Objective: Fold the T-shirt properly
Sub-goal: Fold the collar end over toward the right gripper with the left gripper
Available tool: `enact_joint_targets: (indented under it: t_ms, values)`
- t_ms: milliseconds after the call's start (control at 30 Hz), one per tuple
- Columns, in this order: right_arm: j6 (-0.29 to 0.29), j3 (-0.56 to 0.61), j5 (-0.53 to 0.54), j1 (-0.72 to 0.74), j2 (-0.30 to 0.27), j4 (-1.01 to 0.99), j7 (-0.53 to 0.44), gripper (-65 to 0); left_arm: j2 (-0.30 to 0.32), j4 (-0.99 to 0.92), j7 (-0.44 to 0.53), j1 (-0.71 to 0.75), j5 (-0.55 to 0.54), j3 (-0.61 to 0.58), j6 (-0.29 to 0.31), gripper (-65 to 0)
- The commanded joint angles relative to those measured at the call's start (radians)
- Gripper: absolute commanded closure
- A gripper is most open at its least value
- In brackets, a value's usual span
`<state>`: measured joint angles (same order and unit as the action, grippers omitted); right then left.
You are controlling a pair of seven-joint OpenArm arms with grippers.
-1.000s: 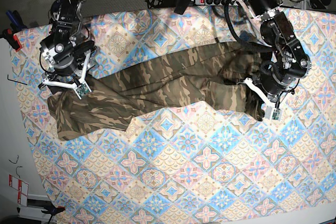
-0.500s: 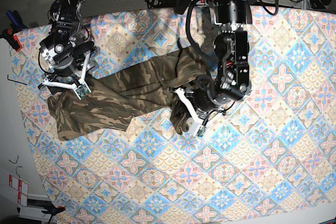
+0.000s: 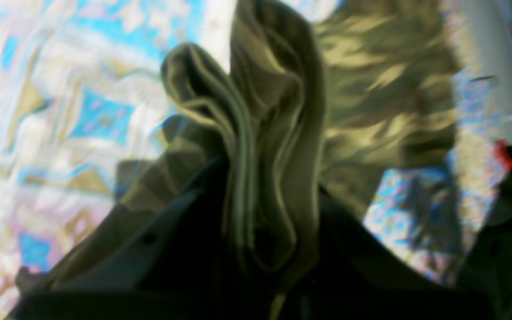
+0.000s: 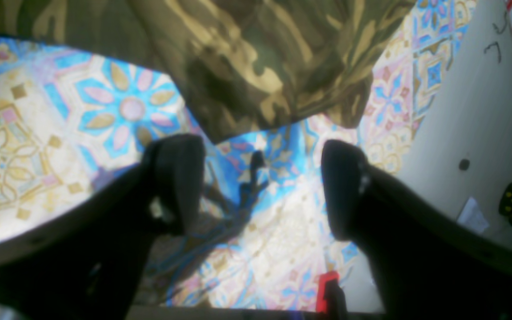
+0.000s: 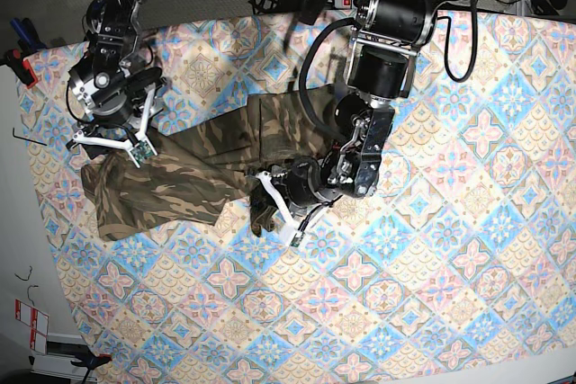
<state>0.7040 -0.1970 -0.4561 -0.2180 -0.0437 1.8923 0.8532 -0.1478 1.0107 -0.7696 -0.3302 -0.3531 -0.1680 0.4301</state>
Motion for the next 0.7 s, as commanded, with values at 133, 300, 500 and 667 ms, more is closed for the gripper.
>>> enact_joint_targets:
  t_ms: [133,300,500,667]
  values:
    - [-0.006,0.003,0.001,0.009,-0.002,0.019,-0.010,-40.9,-0.009,0.012,0.020,-0.056,-0.027,-0.061,0.009,0.0]
    - [-0.006,0.003,0.001,0.009,-0.002,0.019,-0.010,-40.9,-0.009,-0.028,0.046,-0.079,-0.031,-0.123,0.009,-3.7]
    - [-0.006,0.003,0.001,0.009,-0.002,0.019,-0.010,-40.9,-0.009,-0.028,0.060,-0.085,-0.070,-0.124,0.009,-46.6]
    - [-0.006,0.003,0.001,0.009,-0.002,0.019,-0.010,-40.9,-0.009,-0.028,0.058,-0.100,-0.070,-0.137,0.019,-64.8]
